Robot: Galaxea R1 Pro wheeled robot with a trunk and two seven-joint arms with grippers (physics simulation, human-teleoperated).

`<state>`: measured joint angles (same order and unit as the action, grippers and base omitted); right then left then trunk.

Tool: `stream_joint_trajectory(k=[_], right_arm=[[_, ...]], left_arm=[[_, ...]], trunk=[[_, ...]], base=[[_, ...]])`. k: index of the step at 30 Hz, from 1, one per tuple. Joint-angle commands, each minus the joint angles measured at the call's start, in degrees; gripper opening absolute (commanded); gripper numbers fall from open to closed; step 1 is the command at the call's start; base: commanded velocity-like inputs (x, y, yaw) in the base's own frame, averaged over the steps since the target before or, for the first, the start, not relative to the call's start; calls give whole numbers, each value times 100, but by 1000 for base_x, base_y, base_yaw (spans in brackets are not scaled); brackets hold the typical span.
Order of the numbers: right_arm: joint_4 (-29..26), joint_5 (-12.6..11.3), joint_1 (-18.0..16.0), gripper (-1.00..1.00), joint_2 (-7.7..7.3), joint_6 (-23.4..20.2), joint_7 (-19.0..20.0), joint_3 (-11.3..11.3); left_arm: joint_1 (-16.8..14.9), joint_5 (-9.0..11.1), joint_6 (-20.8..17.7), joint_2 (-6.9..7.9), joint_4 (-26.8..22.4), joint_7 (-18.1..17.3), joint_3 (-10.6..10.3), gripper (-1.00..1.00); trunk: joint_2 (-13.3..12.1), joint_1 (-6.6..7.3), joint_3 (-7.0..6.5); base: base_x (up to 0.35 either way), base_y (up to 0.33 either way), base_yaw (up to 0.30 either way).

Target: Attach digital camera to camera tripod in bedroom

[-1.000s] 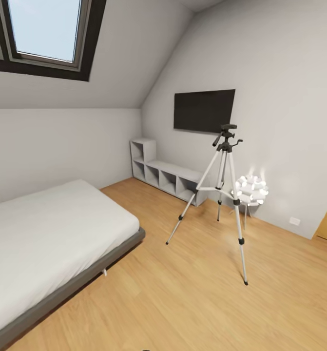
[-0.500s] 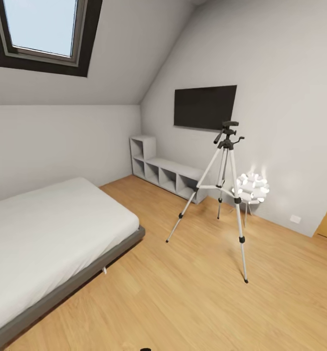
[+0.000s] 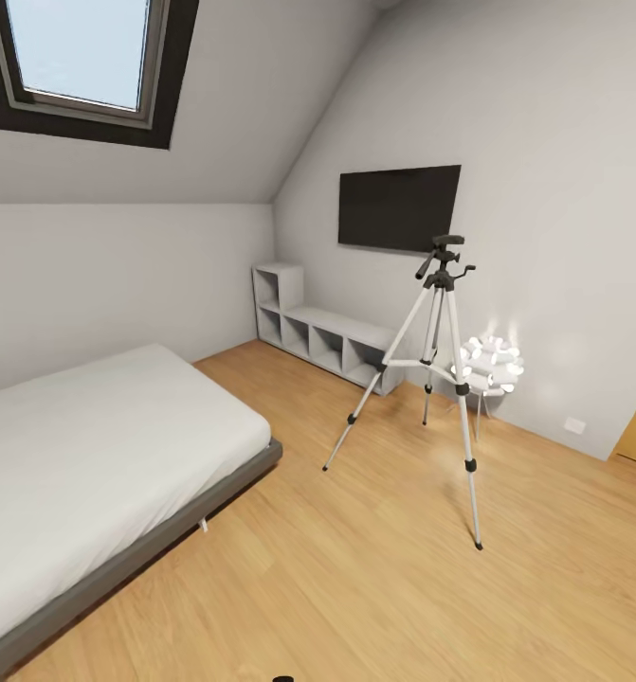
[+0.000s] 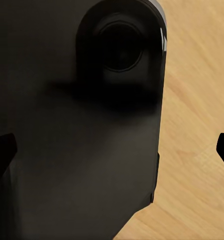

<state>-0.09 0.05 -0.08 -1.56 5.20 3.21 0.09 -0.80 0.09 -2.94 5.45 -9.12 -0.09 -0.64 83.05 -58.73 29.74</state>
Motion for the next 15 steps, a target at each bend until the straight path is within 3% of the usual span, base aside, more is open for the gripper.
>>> stream_joint_trajectory(k=[1, 12, 14, 15], right_arm=[[0, 2, -1, 100, -2, 16, 15, -1], [-33, 19, -1, 100, -5, -4, 7, 20], [-52, 26, -1, 100, -6, -6, 4, 22], [-599, 46, -1, 100, -83, -19, -16, 36]], left_arm=[[1, 0, -28, 0, -12, 0, -6, 100], [1, 0, -1, 11, -127, 41, 15, 100], [1, 0, -15, 43, -315, 47, 17, 100], [1, 0, -217, 207, -1104, 48, 27, 100]], trunk=[[3, 0, 5], [3, 0, 5], [3, 0, 5], [3, 0, 5]], base=[[0, 0, 0], [0, 0, 0], [0, 0, 0], [0, 0, 0]])
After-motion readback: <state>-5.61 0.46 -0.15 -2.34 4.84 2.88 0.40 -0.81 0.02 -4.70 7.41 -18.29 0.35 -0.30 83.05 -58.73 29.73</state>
